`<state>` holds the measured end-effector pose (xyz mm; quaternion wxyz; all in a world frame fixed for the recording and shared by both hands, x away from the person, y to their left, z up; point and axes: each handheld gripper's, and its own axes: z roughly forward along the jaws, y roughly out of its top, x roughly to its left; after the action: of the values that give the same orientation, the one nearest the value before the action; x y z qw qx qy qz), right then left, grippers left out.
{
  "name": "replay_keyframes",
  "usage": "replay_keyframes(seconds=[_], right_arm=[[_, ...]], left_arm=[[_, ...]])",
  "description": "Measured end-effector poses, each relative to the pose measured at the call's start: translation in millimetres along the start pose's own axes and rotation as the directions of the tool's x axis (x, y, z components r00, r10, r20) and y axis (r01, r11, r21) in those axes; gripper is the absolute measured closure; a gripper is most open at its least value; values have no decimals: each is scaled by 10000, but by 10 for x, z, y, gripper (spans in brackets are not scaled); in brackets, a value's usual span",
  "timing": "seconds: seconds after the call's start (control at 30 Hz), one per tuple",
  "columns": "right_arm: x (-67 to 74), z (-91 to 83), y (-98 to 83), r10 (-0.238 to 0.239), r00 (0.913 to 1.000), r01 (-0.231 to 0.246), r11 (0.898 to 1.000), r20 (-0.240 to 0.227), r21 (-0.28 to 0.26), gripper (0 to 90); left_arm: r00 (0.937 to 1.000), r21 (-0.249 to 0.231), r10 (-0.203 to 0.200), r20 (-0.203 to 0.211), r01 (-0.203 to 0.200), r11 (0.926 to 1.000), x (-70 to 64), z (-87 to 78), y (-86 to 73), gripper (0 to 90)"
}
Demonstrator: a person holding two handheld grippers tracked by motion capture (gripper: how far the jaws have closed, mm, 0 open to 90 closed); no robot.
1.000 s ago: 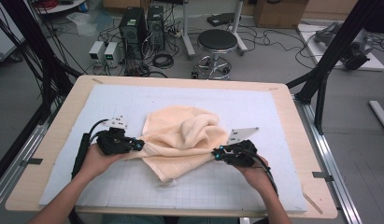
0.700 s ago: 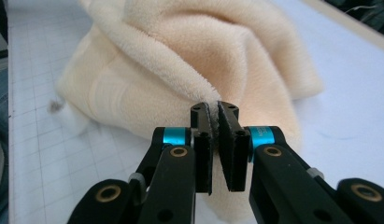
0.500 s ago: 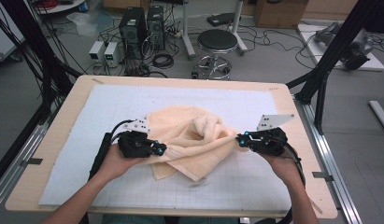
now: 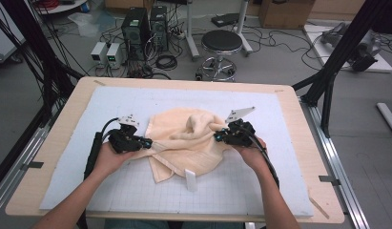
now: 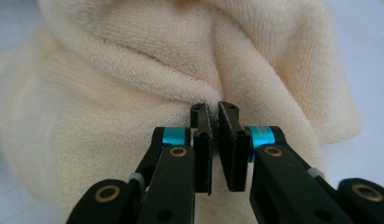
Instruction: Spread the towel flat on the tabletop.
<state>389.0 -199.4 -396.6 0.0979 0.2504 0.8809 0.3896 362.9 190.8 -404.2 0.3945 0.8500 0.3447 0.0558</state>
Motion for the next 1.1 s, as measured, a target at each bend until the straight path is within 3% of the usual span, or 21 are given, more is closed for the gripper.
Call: replay_keyframes(seconds=[0.07,0.23,0.4,0.57,0.67,0.8,0.97,1.1], right_arm=[[-43,69,-12,129,9999,-128,9998,-39,116,847],[-43,23,-24,264,9996,-264,9996,-118,21,800],[79,-193,-60,153,9998,-156,9992,-83,-361,672],[169,-343,-63,143,9999,-147,9984,-77,-548,597],[324,-445,-67,-255,9996,244,9971,-143,-727,572],[462,-423,-150,-607,9975,580,9958,-370,-705,551],[508,-351,-249,-603,9949,553,9965,-806,-633,539],[536,-231,-308,-518,9925,497,9985,-1108,-211,522]], left_arm=[[9999,17,38,121,-38,10000,-3,28,4,827],[9990,-21,282,346,-281,9996,-37,18,8,811],[9989,-26,264,386,-263,9997,-57,29,9,813],[9988,23,373,321,-374,9993,-69,31,11,813],[9987,35,400,302,-402,9992,-64,33,12,813],[9988,48,390,311,-392,9992,-61,45,13,813],[9988,65,407,283,-409,9991,-50,48,11,813],[9991,79,383,187,-384,9992,-36,75,7,796]])
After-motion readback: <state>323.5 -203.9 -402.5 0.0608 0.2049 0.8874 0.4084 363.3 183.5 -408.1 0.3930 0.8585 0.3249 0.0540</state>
